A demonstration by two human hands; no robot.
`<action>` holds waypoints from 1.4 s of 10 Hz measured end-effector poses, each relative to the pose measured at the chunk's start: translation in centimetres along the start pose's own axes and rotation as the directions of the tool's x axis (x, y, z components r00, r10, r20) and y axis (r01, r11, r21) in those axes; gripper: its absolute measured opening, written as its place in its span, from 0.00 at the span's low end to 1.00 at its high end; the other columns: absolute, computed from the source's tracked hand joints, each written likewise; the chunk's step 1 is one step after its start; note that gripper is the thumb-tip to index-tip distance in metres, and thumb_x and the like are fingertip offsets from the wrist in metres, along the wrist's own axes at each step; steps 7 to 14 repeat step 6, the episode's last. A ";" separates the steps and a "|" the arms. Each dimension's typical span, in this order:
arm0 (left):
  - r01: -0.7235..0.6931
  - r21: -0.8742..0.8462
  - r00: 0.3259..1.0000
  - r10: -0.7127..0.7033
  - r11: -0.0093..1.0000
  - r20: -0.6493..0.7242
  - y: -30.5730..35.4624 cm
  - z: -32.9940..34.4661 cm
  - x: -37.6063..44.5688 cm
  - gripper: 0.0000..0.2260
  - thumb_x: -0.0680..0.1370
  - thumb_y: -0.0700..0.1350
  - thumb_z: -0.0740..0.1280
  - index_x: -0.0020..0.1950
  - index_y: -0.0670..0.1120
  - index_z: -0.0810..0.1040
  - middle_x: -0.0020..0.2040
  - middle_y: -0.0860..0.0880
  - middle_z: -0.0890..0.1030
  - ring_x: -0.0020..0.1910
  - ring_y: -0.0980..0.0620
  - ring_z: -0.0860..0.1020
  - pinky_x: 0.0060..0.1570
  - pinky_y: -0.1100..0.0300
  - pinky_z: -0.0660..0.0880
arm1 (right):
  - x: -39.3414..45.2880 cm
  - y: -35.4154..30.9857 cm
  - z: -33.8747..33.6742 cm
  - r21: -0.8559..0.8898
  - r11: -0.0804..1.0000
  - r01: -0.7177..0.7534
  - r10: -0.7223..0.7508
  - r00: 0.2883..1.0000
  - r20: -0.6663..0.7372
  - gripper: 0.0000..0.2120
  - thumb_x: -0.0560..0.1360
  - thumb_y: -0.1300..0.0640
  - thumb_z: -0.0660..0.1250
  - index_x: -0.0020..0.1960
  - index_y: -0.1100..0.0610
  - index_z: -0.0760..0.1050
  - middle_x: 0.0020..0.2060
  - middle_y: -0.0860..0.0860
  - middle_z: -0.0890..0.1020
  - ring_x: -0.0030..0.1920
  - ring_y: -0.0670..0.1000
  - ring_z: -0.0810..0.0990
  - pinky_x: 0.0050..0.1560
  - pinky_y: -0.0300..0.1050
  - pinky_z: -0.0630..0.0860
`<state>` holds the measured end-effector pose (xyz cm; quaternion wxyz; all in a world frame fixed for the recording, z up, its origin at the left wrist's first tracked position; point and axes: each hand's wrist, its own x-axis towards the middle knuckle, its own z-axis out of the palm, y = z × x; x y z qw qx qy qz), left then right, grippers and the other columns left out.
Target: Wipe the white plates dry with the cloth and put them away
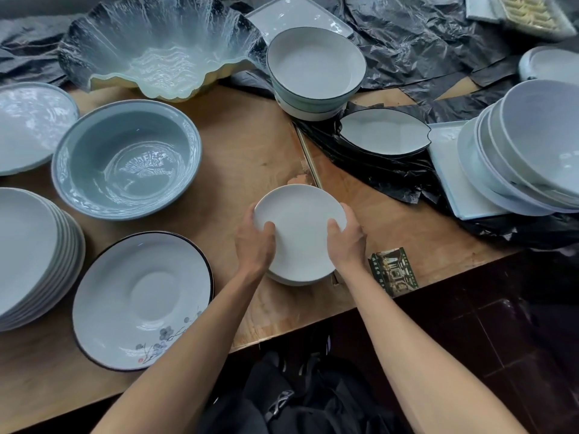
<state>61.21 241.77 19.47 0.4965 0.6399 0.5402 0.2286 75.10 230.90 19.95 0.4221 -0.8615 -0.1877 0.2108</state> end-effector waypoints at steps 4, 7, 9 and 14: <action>-0.231 0.333 0.969 0.185 0.914 0.164 0.2 -2.2 -1.2 0.21 0.80 0.44 0.64 0.73 0.50 0.74 0.76 0.49 0.71 0.72 0.47 0.71 0.67 0.54 0.68 | 0.0 -0.2 -3.5 -0.360 0.896 0.261 -0.158 0.943 0.292 0.27 0.82 0.56 0.60 0.80 0.52 0.59 0.80 0.51 0.59 0.78 0.58 0.61 0.74 0.55 0.66; -0.301 0.494 0.953 0.281 0.816 0.117 1.5 -2.7 -5.5 0.16 0.81 0.44 0.64 0.70 0.49 0.77 0.72 0.47 0.76 0.69 0.44 0.73 0.66 0.52 0.69 | -1.3 -0.3 -7.4 -0.384 0.810 0.443 -0.230 0.843 0.486 0.28 0.82 0.56 0.59 0.81 0.51 0.58 0.81 0.51 0.56 0.78 0.58 0.59 0.76 0.54 0.62; -0.301 0.494 0.953 0.281 0.816 0.117 1.5 -2.7 -5.5 0.16 0.81 0.44 0.64 0.70 0.49 0.77 0.72 0.47 0.76 0.69 0.44 0.73 0.66 0.52 0.69 | -1.3 -0.3 -7.4 -0.384 0.810 0.443 -0.230 0.843 0.486 0.28 0.82 0.56 0.59 0.81 0.51 0.58 0.81 0.51 0.56 0.78 0.58 0.59 0.76 0.54 0.62; -0.301 0.494 0.953 0.281 0.816 0.117 1.5 -2.7 -5.5 0.16 0.81 0.44 0.64 0.70 0.49 0.77 0.72 0.47 0.76 0.69 0.44 0.73 0.66 0.52 0.69 | -1.3 -0.3 -7.4 -0.384 0.810 0.443 -0.230 0.843 0.486 0.28 0.82 0.56 0.59 0.81 0.51 0.58 0.81 0.51 0.56 0.78 0.58 0.59 0.76 0.54 0.62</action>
